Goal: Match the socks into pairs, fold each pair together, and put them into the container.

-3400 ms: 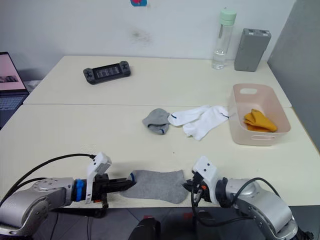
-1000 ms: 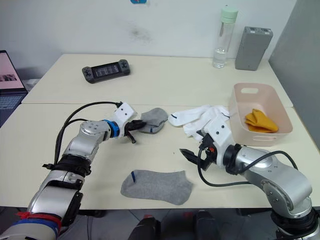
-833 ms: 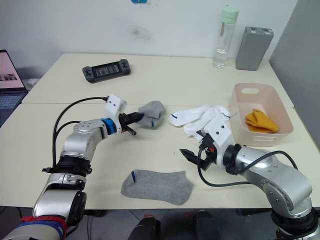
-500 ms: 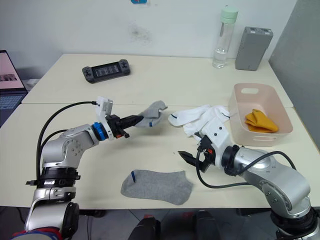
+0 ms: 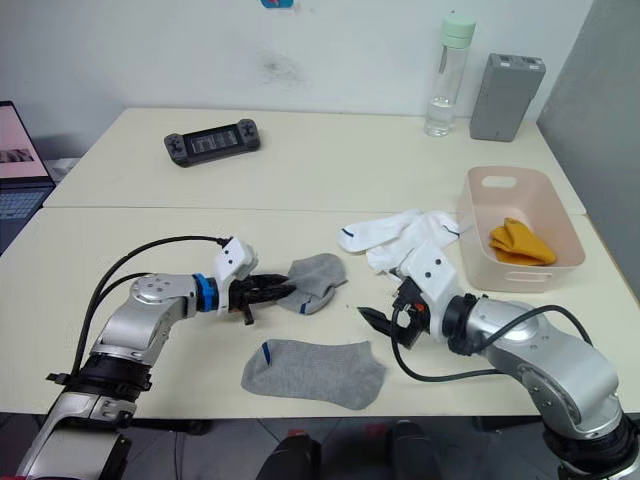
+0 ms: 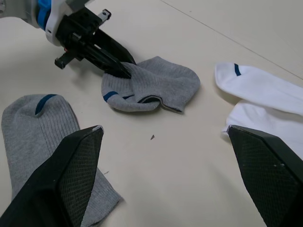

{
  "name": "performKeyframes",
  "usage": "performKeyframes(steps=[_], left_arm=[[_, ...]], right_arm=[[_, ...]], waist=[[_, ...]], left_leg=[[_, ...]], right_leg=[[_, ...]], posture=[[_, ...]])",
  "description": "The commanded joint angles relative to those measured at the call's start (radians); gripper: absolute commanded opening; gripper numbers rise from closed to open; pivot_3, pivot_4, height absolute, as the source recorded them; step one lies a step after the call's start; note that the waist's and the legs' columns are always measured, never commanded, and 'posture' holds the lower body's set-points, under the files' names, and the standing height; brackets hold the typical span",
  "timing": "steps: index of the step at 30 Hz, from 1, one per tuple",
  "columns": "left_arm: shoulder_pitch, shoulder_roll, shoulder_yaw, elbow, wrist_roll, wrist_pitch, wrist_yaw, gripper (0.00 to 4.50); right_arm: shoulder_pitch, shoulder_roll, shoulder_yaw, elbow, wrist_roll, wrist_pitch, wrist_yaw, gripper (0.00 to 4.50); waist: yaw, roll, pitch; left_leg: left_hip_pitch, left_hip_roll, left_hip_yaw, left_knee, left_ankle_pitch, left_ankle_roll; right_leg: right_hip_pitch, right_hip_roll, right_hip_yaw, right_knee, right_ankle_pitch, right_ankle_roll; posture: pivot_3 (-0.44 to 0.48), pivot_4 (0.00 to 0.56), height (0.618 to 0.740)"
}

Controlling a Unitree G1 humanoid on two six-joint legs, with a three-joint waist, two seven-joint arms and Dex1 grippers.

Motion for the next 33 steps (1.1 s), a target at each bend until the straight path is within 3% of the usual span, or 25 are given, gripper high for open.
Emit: performKeyframes(steps=[1, 6, 11, 15, 18, 28, 33], left_arm=[[-0.031, 0.014, 0.036, -0.042, -0.027, -0.048, -0.048, 2.27], [-0.061, -0.028, -0.017, -0.150, -0.009, -0.045, -0.047, 3.80], [-0.088, -0.073, -0.071, -0.119, 0.069, -0.105, -0.011, 3.80], [-0.149, -0.082, -0.127, 0.031, 0.182, -0.236, 0.011, 3.80], [-0.173, -0.093, -0.128, 0.093, 0.203, -0.242, 0.028, 3.21], [-0.161, -0.105, -0.100, 0.113, 0.191, -0.226, 0.029, 0.11], [-0.161, -0.122, 0.027, 0.007, 0.032, -0.008, 0.046, 0.05]], right_arm=[[0.004, -0.005, -0.011, -0.032, -0.008, -0.028, 0.003, 4.50], [0.004, -0.003, -0.004, -0.026, -0.012, -0.039, 0.004, 4.50], [0.003, -0.003, -0.003, -0.024, -0.013, -0.041, 0.004, 4.50], [0.004, -0.005, -0.007, -0.031, -0.009, -0.034, 0.001, 4.50], [0.006, -0.006, -0.012, -0.036, -0.007, -0.029, -0.004, 4.50], [0.000, -0.003, -0.011, -0.034, -0.004, -0.027, -0.007, 4.50], [-0.004, -0.006, -0.009, -0.031, -0.003, -0.029, -0.001, 4.50]], waist=[[0.000, 0.000, 0.000], [0.004, 0.000, 0.000], [0.000, 0.000, 0.000], [-0.003, 0.000, 0.000], [-0.003, 0.000, 0.000], [-0.001, 0.000, 0.000], [-0.001, 0.000, 0.000]], left_leg=[[0.000, 0.000, 0.000, 0.000, 0.000, 0.000], [-0.001, 0.000, 0.000, 0.000, 0.000, 0.000], [-0.001, -0.001, 0.000, 0.001, 0.000, 0.000], [0.001, 0.000, -0.001, 0.000, 0.000, 0.000], [0.001, 0.000, 0.000, 0.000, 0.000, 0.000], [0.000, 0.000, 0.000, 0.000, 0.000, 0.000], [0.000, 0.000, -0.001, 0.001, 0.000, 0.000]], right_leg=[[0.000, 0.000, 0.000, 0.000, 0.000, 0.000], [0.000, 0.000, 0.000, 0.000, 0.000, 0.000], [0.000, 0.000, 0.000, 0.000, 0.000, 0.000], [0.000, 0.001, 0.000, 0.001, 0.000, 0.000], [0.000, 0.001, 0.000, 0.001, 0.000, 0.000], [0.000, 0.001, 0.000, 0.001, 0.000, 0.000], [0.000, 0.001, 0.000, 0.001, 0.000, 0.000]], posture=[[0.000, 0.150, 0.740], [0.000, 0.150, 0.740], [0.000, 0.150, 0.740], [0.000, 0.150, 0.740], [0.000, 0.150, 0.740], [0.000, 0.150, 0.740], [0.000, 0.150, 0.740]])
